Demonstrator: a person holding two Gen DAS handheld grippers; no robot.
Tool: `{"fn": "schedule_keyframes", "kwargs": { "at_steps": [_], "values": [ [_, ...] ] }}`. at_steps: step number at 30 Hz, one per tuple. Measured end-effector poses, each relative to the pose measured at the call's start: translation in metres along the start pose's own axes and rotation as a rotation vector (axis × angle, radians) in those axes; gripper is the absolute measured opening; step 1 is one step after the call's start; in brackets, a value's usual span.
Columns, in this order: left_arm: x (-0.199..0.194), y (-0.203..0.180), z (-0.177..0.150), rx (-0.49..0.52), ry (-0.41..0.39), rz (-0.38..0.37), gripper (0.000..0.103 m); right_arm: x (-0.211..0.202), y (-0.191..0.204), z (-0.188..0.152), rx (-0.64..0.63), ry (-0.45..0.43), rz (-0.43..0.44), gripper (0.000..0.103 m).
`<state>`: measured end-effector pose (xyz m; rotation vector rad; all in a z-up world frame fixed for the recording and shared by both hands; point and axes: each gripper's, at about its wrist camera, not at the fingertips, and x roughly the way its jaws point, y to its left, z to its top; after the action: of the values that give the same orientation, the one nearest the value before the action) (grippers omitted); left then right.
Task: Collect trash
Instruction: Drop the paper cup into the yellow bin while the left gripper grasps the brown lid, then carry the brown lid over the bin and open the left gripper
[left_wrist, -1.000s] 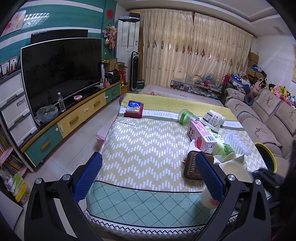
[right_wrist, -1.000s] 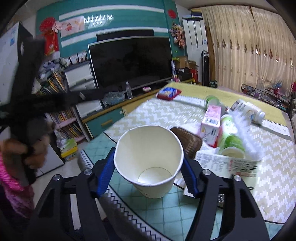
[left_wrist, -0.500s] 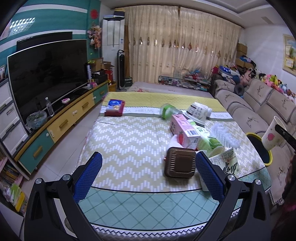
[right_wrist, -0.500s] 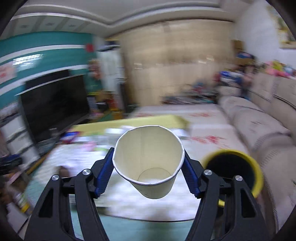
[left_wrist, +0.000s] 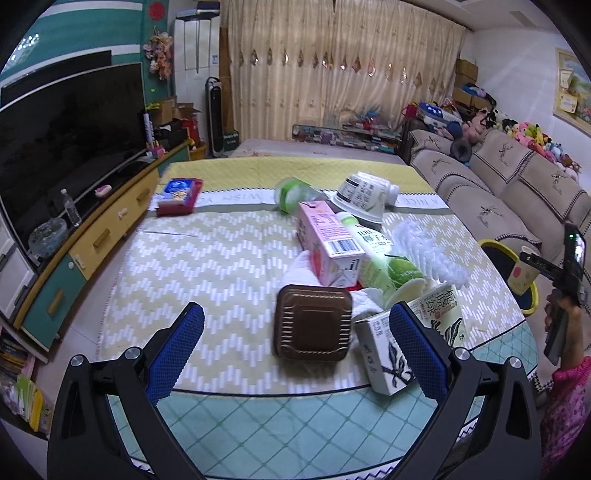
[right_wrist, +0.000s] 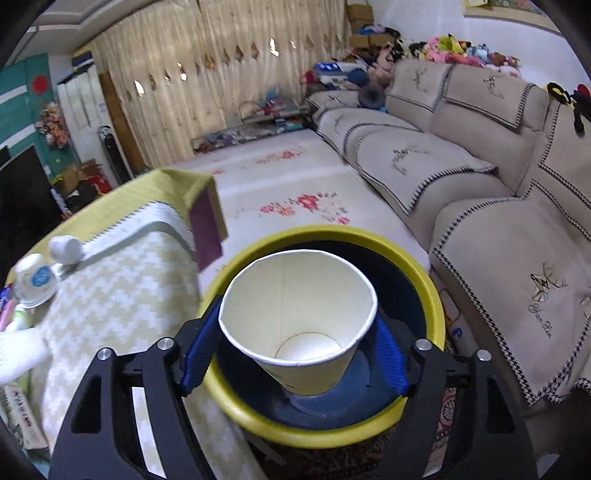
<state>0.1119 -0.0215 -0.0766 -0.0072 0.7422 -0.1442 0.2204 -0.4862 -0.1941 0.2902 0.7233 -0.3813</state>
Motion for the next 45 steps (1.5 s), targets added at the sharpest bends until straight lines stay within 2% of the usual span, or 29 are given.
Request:
{"fn": "schedule_keyframes", "kwargs": {
  "at_steps": [6,19,27,32,39,45],
  "values": [
    [0.027,-0.006,0.001,0.013,0.047,-0.020,0.099,0.013,-0.004,-0.003,-0.008,0.016,-0.010,0.078],
    [0.070,0.006,-0.005,0.035,0.126,-0.040,0.098,0.005,0.029,-0.005,-0.062,0.014,0.040,0.079],
    [0.089,0.004,-0.011,0.065,0.194,-0.072,0.083,0.005,0.033,-0.005,-0.071,0.024,0.048,0.079],
    [0.096,0.002,-0.014,0.047,0.222,-0.115,0.066,0.001,0.033,-0.004,-0.071,0.021,0.054,0.079],
    [0.075,0.009,-0.009,0.021,0.169,-0.122,0.065,-0.009,0.030,-0.006,-0.072,0.016,0.071,0.079],
    [0.037,0.007,0.008,0.040,0.090,-0.113,0.065,-0.019,0.024,-0.007,-0.063,0.003,0.088,0.079]
  ]
}}
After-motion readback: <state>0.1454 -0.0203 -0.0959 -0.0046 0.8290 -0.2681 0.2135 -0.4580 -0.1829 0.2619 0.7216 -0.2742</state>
